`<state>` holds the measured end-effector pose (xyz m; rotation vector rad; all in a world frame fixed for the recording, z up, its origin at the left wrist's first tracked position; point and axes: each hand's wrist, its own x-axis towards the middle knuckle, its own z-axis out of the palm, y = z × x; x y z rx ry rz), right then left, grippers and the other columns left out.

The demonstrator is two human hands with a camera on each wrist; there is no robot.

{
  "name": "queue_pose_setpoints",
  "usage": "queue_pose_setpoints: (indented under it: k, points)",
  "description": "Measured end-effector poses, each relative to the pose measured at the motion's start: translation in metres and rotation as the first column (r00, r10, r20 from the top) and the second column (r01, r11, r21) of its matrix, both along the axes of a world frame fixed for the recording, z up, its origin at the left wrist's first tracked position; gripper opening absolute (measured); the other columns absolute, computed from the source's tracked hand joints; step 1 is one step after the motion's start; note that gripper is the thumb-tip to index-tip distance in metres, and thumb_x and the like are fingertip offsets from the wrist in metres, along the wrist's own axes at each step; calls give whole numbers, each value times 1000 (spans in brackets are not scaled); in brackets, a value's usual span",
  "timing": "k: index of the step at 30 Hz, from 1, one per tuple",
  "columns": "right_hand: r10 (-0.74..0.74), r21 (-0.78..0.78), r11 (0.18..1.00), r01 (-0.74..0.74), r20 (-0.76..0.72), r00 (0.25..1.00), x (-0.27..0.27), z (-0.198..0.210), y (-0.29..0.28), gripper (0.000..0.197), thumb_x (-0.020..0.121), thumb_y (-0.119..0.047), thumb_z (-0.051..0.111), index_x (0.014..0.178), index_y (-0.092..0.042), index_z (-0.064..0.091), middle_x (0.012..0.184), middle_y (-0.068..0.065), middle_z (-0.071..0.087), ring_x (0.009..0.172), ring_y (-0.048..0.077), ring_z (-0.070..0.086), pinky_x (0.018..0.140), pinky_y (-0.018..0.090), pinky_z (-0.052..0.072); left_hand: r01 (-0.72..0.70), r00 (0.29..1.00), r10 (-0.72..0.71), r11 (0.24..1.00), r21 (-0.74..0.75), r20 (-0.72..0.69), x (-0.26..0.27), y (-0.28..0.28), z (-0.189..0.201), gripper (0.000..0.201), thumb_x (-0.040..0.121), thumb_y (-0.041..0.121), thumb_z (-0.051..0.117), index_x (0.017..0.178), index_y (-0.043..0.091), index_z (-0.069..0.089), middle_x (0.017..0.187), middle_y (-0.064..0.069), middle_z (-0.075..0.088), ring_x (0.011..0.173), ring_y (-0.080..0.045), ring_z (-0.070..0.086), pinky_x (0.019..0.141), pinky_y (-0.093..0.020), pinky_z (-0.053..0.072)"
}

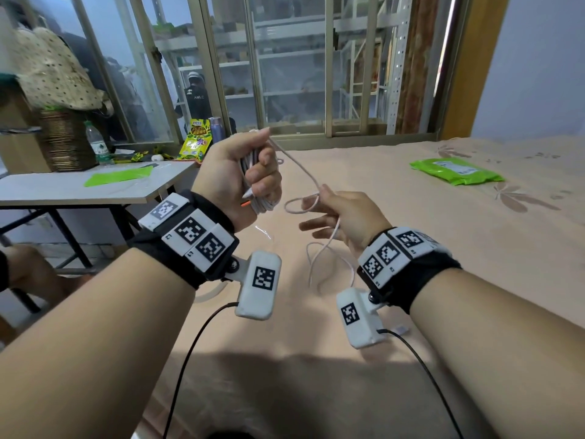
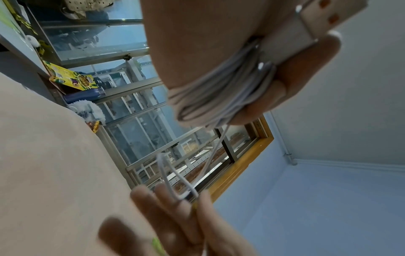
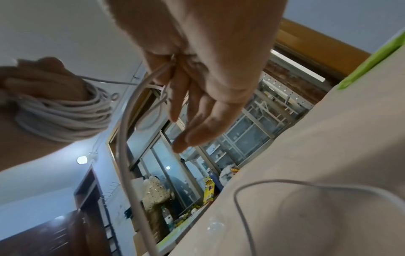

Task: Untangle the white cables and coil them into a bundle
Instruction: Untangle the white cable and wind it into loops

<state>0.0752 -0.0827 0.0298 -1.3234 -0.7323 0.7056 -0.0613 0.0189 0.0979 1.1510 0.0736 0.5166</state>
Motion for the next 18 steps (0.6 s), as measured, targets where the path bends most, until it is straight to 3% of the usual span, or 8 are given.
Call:
queue_pose_setpoints:
  k: [3, 5, 8, 10, 12, 14, 16, 18]
  points:
    - [-130, -247, 962, 119, -32, 991, 17, -9, 1, 40, 99, -32, 42, 97, 0, 66, 92, 14, 72, 55, 26, 68, 48, 23, 45, -21, 1000, 22, 999, -42, 13, 1, -2, 2, 32, 81, 30, 52, 55, 14, 44, 34, 6, 30, 29, -9, 29, 51, -25, 15]
    - [-161, -418, 894, 162, 39, 986, 29, -14, -1, 36, 99, -23, 39, 113, 3, 60, 102, 18, 69, 60, 25, 67, 39, 21, 46, -27, 999, 30, 998, -64, 39, 0, -2, 6, 30, 79, 30, 54, 55, 15, 44, 34, 6, 30, 29, -9, 29, 49, -22, 17]
    - [-165, -517, 790, 330, 339, 926, 45, -20, -1, 37, 97, -18, 42, 127, 1, 54, 127, 19, 60, 109, 34, 62, 79, 31, 56, -24, 998, 28, 997, -69, 57, -1, -1, 13, 28, 77, 30, 55, 56, 15, 44, 34, 7, 32, 30, -9, 29, 49, -21, 17]
    - [-218, -482, 756, 443, 453, 864, 37, -14, -3, 33, 94, -11, 44, 120, 0, 60, 121, 15, 63, 113, 33, 59, 79, 28, 50, -28, 999, 30, 999, -43, 40, 1, -2, 13, 29, 78, 31, 54, 56, 15, 44, 34, 7, 30, 30, -9, 28, 45, -19, 26]
    - [-262, -316, 827, 466, 517, 815, 26, -5, 1, 33, 91, -2, 41, 113, -1, 66, 116, 15, 65, 111, 33, 60, 85, 31, 48, -21, 1000, 21, 1000, -11, 17, 5, -5, 9, 31, 80, 31, 52, 55, 15, 44, 34, 7, 29, 30, -9, 29, 44, -20, 29]
    - [-384, -57, 895, 441, 403, 831, 14, 7, 3, 36, 89, 0, 42, 111, -7, 70, 117, 11, 68, 113, 27, 59, 96, 31, 46, -8, 1000, 8, 1000, 12, 0, 9, -8, 4, 32, 81, 31, 51, 54, 15, 44, 34, 7, 29, 29, -9, 29, 46, -22, 26]
    - [-455, 86, 886, 456, 355, 816, 0, 21, 0, 43, 87, 0, 41, 120, -13, 66, 125, 4, 65, 119, 19, 56, 102, 29, 42, -2, 1000, 2, 1000, 23, -17, 11, -9, 1, 32, 81, 31, 51, 54, 15, 45, 35, 7, 30, 30, -9, 29, 47, -23, 25]
    - [-385, 55, 902, 427, 548, 743, -9, 33, -4, 51, 86, 0, 39, 131, -18, 57, 134, 3, 57, 126, 20, 49, 105, 30, 39, -21, 999, 22, 999, 24, -35, 11, -9, 1, 32, 82, 31, 51, 54, 16, 45, 36, 8, 30, 30, -9, 30, 48, -25, 23]
